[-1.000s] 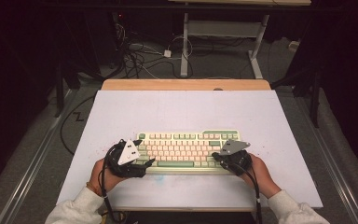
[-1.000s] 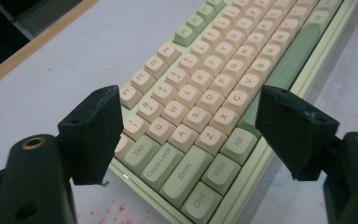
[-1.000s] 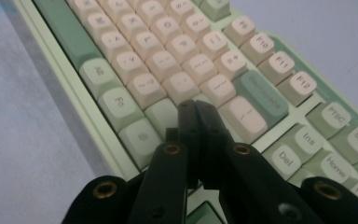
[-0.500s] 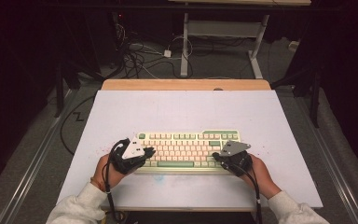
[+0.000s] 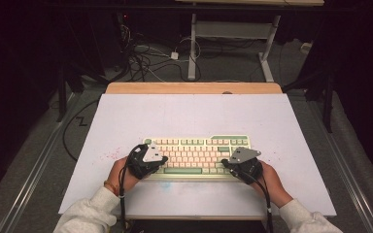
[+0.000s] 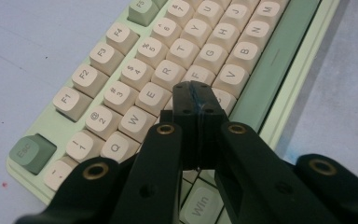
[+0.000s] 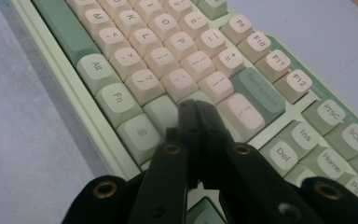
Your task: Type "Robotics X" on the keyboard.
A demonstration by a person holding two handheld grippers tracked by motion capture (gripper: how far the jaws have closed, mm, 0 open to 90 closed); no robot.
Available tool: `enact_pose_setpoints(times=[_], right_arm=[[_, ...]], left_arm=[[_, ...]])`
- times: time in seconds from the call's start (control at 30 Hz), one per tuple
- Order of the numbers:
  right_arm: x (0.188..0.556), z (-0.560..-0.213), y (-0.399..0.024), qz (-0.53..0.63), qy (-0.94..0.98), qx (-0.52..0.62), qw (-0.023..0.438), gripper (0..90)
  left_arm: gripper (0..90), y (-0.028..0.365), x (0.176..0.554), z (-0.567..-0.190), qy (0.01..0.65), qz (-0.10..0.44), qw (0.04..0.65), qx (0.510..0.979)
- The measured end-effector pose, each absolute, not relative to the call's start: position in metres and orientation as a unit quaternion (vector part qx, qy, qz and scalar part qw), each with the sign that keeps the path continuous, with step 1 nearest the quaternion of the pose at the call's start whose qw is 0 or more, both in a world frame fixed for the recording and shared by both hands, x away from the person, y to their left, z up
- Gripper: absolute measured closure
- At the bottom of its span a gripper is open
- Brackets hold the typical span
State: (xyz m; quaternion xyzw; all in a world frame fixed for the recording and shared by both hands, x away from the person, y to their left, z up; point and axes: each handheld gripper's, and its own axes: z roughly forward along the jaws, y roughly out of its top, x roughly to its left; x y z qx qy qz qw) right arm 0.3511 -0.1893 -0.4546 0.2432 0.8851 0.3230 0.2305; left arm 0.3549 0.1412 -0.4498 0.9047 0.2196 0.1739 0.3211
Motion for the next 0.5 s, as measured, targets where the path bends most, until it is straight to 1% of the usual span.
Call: enact_pose_setpoints(times=[0.5], right_arm=[[0.3496,-0.4550,-0.1885,0.320,0.885,0.242,0.237,90.0]], left_arm=[[87.5,0.1364,0.3552,-0.4526,0.214,0.165,0.310,0.912]])
